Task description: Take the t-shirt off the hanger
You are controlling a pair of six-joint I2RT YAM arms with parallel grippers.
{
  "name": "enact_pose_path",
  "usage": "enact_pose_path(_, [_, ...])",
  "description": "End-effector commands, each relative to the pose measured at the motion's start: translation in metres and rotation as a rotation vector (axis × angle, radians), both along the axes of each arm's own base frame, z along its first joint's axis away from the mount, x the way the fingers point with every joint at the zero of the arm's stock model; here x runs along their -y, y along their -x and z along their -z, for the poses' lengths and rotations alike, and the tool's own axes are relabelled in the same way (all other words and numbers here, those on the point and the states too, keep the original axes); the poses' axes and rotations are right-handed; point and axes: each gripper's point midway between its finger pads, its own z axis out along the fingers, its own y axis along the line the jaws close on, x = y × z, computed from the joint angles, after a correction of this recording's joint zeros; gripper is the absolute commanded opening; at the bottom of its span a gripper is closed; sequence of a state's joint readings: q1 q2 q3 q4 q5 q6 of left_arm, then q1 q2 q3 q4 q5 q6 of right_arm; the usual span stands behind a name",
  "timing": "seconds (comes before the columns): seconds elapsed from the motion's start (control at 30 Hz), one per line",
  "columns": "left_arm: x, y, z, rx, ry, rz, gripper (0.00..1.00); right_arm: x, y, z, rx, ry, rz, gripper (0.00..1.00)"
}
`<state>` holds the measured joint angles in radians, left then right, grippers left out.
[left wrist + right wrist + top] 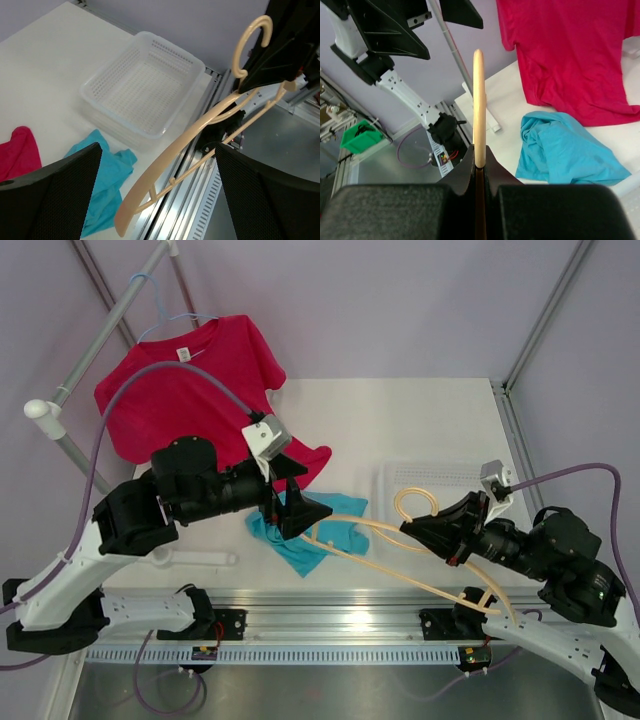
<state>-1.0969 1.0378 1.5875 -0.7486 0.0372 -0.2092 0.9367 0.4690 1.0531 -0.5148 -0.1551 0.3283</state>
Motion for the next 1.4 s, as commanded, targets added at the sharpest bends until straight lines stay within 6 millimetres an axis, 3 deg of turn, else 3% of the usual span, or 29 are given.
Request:
enact_pose_path(0.0, [0.013, 0.032, -0.001, 0.046, -0.012, 0.238, 0.98, -0.010, 0.015, -0.009, 0.089, -0.011, -0.113, 0.00])
enact_pose_path(0.13, [0.033, 0.058, 0.033, -0.013, -0.076, 0.448, 0.92, -0.020, 0.028, -0.017, 0.124, -0.047, -0.216, 0.00])
enact_pose_path(0.27, [0.036, 0.083, 0.046, -0.017, -0.083, 0.581, 0.89, -0.030, 0.028, -0.014, 0.117, -0.046, -0.252, 0.00])
enact_pose_path(0.4, [0.035, 0.093, 0.051, -0.020, -0.091, 0.624, 0.83, -0.037, 0.032, -0.018, 0.133, -0.065, -0.293, 0.00])
enact_pose_path(0.47, [0.036, 0.094, 0.055, -0.034, -0.098, 0.629, 0.74, -0.038, 0.032, -0.017, 0.128, -0.069, -0.297, 0.00])
enact_pose_path(0.53, [0.035, 0.096, 0.058, -0.044, -0.102, 0.628, 0.56, -0.037, 0.034, -0.019, 0.136, -0.085, -0.305, 0.00])
enact_pose_path(0.57, [0.034, 0.095, 0.058, -0.044, -0.101, 0.624, 0.33, -0.036, 0.036, -0.019, 0.137, -0.092, -0.310, 0.00])
enact_pose_path(0.63, [0.030, 0.095, 0.057, -0.042, -0.094, 0.606, 0.01, -0.036, 0.035, -0.020, 0.139, -0.094, -0.306, 0.00])
enact_pose_path(0.9, [0.031, 0.088, 0.056, -0.066, -0.049, 0.532, 0.00, -0.038, 0.025, -0.020, 0.113, -0.094, -0.258, 0.01])
enact_pose_path(0.93, [0.031, 0.084, 0.056, -0.064, -0.042, 0.504, 0.00, -0.039, 0.024, -0.020, 0.111, -0.092, -0.255, 0.07])
enact_pose_path(1.0, [0.031, 0.080, 0.056, -0.085, -0.029, 0.465, 0.00, -0.039, 0.020, -0.020, 0.103, -0.090, -0.235, 0.40])
enact_pose_path(1.07, [0.030, 0.075, 0.055, -0.087, -0.013, 0.425, 0.00, -0.039, 0.015, -0.020, 0.092, -0.088, -0.210, 0.58])
enact_pose_path(1.2, [0.027, 0.068, 0.057, -0.124, 0.010, 0.351, 0.00, -0.039, 0.008, -0.020, 0.085, -0.089, -0.175, 0.73])
enact_pose_path(1.37, [0.022, 0.048, 0.068, -0.154, -0.004, 0.205, 0.00, -0.039, -0.005, -0.015, 0.062, -0.079, -0.115, 0.82])
